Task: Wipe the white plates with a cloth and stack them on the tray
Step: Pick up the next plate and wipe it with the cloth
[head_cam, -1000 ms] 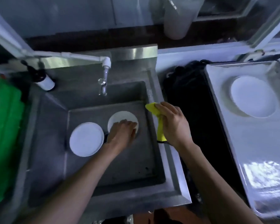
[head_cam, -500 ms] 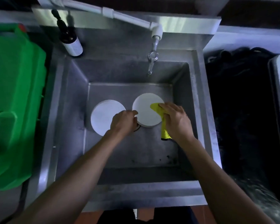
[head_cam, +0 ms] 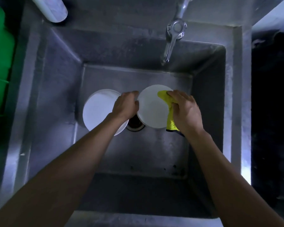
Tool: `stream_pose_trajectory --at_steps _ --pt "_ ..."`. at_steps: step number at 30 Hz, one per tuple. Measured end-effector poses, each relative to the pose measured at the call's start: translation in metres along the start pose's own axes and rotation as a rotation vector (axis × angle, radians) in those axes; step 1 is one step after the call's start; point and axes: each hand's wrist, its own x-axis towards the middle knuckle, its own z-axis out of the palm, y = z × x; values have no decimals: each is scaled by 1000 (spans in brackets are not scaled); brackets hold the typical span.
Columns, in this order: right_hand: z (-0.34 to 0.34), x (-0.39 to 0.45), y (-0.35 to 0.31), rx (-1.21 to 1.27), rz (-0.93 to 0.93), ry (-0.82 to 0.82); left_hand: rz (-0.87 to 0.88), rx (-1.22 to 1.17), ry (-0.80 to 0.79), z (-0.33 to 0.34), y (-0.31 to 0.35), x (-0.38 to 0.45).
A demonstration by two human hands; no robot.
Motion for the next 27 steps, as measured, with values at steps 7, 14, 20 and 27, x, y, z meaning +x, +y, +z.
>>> stream_pose_trajectory --at_steps 7,14,20,27 --pt "17 18 28 19 -6 -10 -2 -27 -14 31 -3 37" --pt "25 19 44 55 23 -41 -130 -59 70 57 -6 56" --pt "29 18 49 82 16 -44 -232 -85 122 71 -2 68" --pt "31 16 57 89 -5 -13 -259 -75 81 73 -8 69"
